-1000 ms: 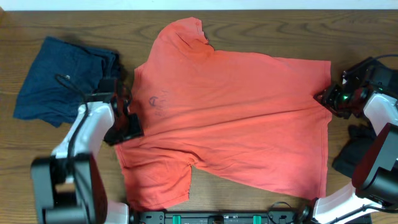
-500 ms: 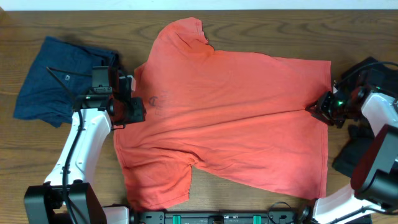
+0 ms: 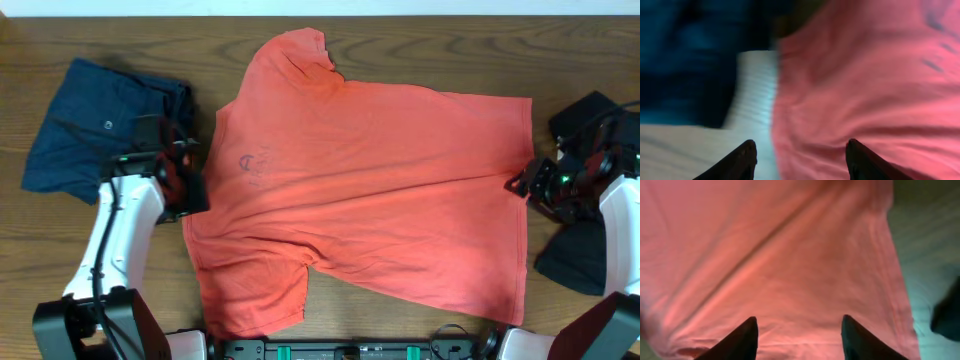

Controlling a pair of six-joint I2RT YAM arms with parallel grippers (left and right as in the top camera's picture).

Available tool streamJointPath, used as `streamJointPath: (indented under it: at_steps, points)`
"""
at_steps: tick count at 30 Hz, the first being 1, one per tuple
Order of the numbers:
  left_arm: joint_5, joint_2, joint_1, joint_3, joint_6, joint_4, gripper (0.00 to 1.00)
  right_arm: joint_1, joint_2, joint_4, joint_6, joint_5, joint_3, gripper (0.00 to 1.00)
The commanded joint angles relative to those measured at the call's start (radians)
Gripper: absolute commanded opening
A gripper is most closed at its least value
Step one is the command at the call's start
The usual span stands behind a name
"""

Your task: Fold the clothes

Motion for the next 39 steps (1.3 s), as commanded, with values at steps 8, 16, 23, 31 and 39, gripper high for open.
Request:
streamJointPath:
  at_steps: [8,16,23,31,39]
  points:
    - [0.035,0.13,0.077,0.011,0.003,0.011,0.64,-0.126,0.079,0.06,-0.027,0.016,-0.135,0.56]
    - [0.092,0.264,0.076,0.011,0.033,0.03,0.64,-0.199,0.098,0.063,-0.036,-0.002,-0.187,0.57]
    - [0.101,0.324,0.076,0.011,0.033,0.08,0.52,-0.2,0.098,0.109,0.023,0.019,-0.278,0.62]
    - [0.259,0.324,0.076,0.012,0.033,0.173,0.24,-0.203,0.098,0.249,0.058,0.132,-0.336,0.62]
    - [0.259,0.324,0.076,0.012,0.033,0.18,0.23,-0.205,0.098,0.243,0.059,0.169,-0.35,0.63]
